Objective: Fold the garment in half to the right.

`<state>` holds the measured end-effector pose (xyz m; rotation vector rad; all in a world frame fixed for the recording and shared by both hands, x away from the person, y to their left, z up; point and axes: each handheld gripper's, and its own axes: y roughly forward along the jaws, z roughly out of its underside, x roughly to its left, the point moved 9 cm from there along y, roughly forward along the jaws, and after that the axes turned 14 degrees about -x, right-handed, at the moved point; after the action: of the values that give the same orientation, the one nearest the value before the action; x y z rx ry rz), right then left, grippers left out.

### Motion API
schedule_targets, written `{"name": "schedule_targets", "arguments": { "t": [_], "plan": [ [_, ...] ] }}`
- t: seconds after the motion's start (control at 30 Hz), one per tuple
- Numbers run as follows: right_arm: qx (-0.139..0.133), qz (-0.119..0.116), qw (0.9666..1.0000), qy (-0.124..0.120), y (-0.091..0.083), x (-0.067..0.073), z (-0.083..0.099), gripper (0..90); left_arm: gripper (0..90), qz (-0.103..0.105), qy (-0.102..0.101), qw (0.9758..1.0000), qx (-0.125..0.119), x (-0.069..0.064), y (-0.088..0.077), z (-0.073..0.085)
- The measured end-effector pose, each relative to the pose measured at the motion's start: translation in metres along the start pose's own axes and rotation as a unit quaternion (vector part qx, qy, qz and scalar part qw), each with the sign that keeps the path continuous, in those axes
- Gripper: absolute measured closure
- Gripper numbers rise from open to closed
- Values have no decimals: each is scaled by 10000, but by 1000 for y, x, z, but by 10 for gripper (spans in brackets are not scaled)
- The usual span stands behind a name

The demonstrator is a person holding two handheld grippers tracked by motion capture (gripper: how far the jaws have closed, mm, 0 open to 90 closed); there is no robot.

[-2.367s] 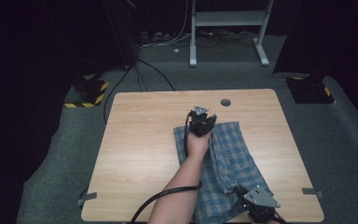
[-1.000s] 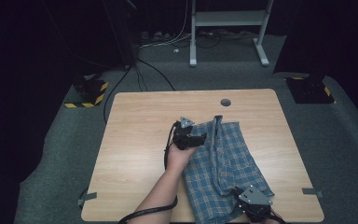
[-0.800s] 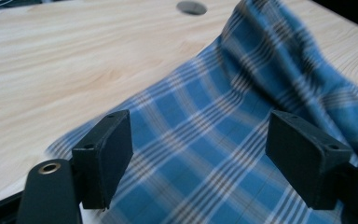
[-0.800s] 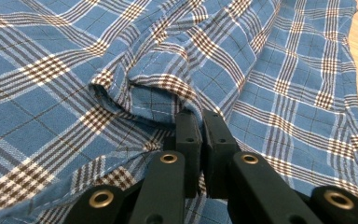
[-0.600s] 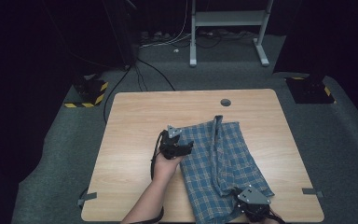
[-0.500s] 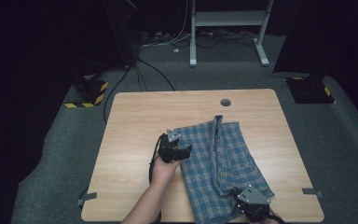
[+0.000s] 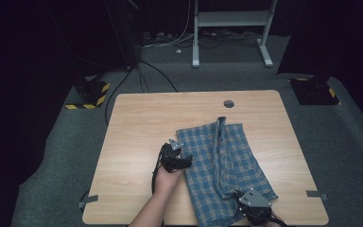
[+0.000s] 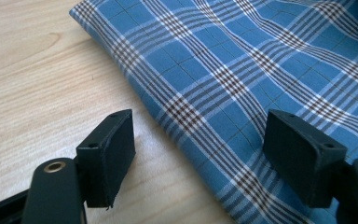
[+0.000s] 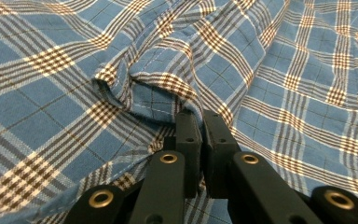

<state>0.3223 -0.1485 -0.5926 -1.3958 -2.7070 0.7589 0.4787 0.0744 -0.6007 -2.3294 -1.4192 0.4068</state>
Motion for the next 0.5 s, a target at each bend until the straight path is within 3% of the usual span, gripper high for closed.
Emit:
{"name": "schedule_targets", "arguments": {
  "t": [0.3, 0.5],
  "plan": [
    [88, -12, 9999, -83, 13, 11, -6, 854, 300, -46, -54, 9999, -101, 13, 14, -8],
    [212, -24, 9991, -380, 29, 20, -16, 852, 300, -136, -56, 9999, -25, 28, 30, -18]
  ]
}}
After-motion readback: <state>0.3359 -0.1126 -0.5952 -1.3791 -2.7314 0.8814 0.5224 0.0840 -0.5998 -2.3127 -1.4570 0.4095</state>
